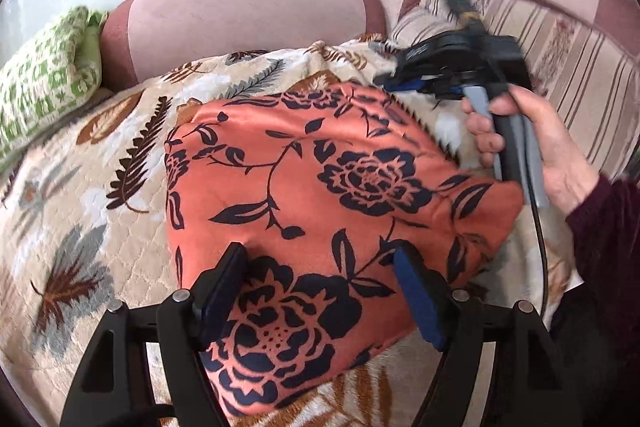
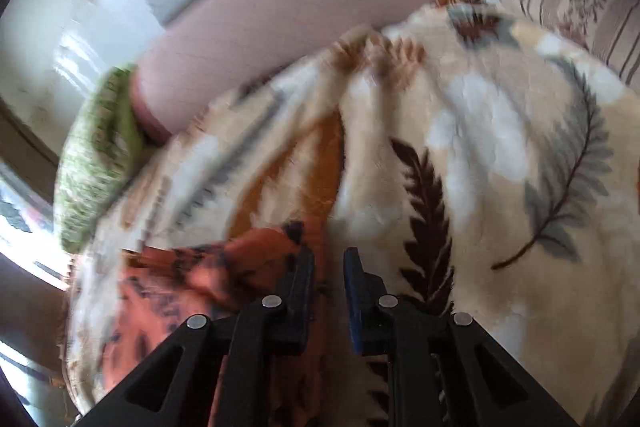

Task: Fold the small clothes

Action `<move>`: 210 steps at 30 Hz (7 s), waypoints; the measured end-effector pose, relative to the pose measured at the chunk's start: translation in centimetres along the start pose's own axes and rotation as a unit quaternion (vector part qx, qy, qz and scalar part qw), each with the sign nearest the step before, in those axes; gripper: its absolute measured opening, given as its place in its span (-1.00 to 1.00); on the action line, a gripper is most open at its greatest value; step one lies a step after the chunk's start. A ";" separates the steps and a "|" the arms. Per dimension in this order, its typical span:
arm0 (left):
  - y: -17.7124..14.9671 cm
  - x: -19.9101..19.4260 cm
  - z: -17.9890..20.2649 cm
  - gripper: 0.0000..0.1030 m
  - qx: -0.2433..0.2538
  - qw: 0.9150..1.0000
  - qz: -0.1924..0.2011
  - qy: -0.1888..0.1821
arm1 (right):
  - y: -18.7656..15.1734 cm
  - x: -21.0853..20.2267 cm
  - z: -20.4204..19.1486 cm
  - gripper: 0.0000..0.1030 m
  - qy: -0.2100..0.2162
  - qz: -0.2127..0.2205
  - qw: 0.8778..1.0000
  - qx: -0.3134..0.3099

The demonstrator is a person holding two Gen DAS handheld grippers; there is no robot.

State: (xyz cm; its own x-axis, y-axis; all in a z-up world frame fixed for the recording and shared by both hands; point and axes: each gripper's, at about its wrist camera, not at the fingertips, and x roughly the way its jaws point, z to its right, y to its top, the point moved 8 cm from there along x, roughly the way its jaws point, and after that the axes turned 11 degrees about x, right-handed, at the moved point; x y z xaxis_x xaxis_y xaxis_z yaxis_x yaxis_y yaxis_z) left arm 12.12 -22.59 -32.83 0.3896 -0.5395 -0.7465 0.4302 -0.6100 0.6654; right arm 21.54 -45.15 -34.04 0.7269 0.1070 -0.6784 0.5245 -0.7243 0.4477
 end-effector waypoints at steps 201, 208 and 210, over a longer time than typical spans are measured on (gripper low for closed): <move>-0.8 -0.4 -11.9 0.64 -0.076 0.981 -0.029 0.176 | -9.1 -8.7 0.5 0.38 0.002 -0.002 1.000 0.003; -0.5 0.4 -12.2 0.64 -0.072 0.989 -0.032 0.127 | -9.4 -7.2 0.6 0.42 0.029 -0.047 0.998 0.021; -0.4 0.7 -12.4 0.64 -0.084 0.992 -0.029 0.089 | -9.5 -6.5 1.1 0.44 0.034 -0.066 0.996 0.042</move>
State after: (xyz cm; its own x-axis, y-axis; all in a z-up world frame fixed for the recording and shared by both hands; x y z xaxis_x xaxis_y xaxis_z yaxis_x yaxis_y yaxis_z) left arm 22.30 -15.50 -33.58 0.4905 -0.3866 -0.7810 0.5802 -0.5238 0.6237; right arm 11.35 -39.74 -34.54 0.6833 0.2486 -0.6865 0.5807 -0.7550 0.3046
